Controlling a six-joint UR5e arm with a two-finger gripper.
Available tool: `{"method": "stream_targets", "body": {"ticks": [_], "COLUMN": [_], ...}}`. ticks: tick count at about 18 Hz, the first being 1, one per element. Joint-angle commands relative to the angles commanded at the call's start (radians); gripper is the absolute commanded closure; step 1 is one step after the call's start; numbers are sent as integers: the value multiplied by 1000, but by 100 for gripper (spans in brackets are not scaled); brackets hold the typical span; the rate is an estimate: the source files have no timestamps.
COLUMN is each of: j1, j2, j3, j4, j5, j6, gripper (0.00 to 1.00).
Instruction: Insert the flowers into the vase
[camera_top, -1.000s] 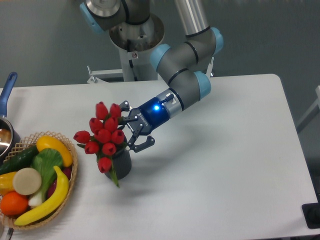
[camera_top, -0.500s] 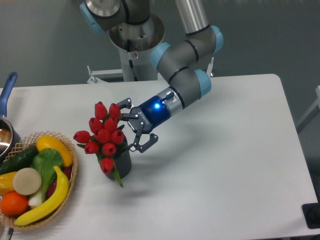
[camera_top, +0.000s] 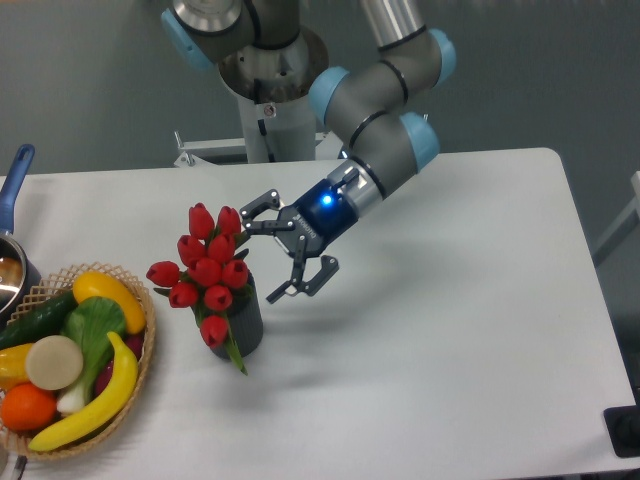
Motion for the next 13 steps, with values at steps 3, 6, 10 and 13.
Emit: {"method": "stream_targets", "body": {"ticks": [3, 6, 10, 13], "j1": [54, 106, 179, 242], "j2": [86, 178, 238, 247], "j3": [9, 31, 69, 106], "j4": [0, 2, -3, -6], "j5": [83, 289, 457, 493], "j6": [3, 9, 0, 2], "gripper": [0, 0, 0, 0]}}
